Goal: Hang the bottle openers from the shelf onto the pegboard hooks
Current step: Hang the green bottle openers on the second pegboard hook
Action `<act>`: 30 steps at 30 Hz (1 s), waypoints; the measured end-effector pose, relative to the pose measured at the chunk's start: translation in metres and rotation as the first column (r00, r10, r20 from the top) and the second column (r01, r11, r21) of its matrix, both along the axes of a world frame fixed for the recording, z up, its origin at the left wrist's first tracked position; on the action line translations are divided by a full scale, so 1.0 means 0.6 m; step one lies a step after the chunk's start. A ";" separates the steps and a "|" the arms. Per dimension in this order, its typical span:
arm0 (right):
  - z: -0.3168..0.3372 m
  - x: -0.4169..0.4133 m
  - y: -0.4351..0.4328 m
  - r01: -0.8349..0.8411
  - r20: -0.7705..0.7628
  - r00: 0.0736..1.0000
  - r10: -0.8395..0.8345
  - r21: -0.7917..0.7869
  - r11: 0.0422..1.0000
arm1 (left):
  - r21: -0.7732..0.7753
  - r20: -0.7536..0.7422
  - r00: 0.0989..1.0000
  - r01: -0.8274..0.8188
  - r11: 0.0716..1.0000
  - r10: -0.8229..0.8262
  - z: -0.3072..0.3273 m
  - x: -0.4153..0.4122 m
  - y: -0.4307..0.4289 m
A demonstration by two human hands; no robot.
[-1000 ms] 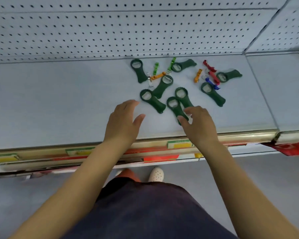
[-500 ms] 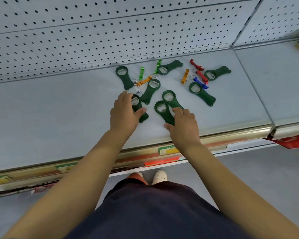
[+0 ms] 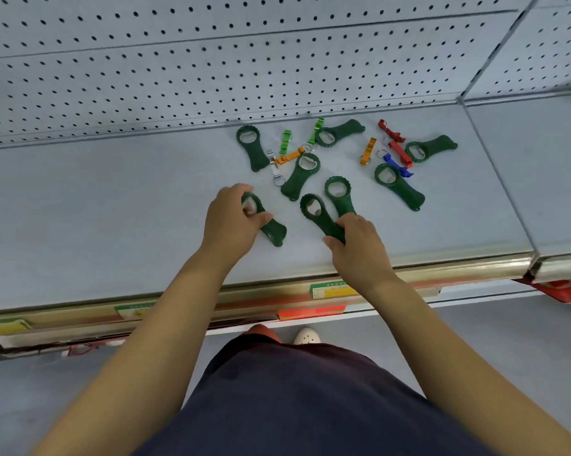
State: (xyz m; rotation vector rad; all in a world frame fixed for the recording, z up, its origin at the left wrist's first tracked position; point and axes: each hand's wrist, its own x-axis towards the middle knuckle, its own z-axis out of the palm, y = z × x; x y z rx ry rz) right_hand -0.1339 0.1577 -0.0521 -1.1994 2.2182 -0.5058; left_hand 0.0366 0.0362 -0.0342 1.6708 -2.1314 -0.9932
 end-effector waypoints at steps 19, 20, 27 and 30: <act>0.136 0.320 -0.092 -0.156 0.352 0.896 0.269 -0.316 0.936 | 0.253 -0.586 0.604 -0.497 0.830 0.540 0.129 0.388 0.009; 0.141 0.348 -0.099 -0.140 0.387 0.884 0.263 -0.318 0.938 | 0.236 -0.594 0.606 -0.498 0.834 0.529 0.137 0.413 0.002; 0.196 0.550 -0.148 -0.068 0.524 0.799 0.295 -0.408 0.911 | 0.124 -0.675 0.600 -0.481 0.868 0.429 0.207 0.597 -0.064; 0.220 0.613 -0.167 -0.050 0.544 0.778 0.315 -0.446 0.894 | 0.045 -0.724 0.596 -0.459 0.887 0.346 0.237 0.659 -0.098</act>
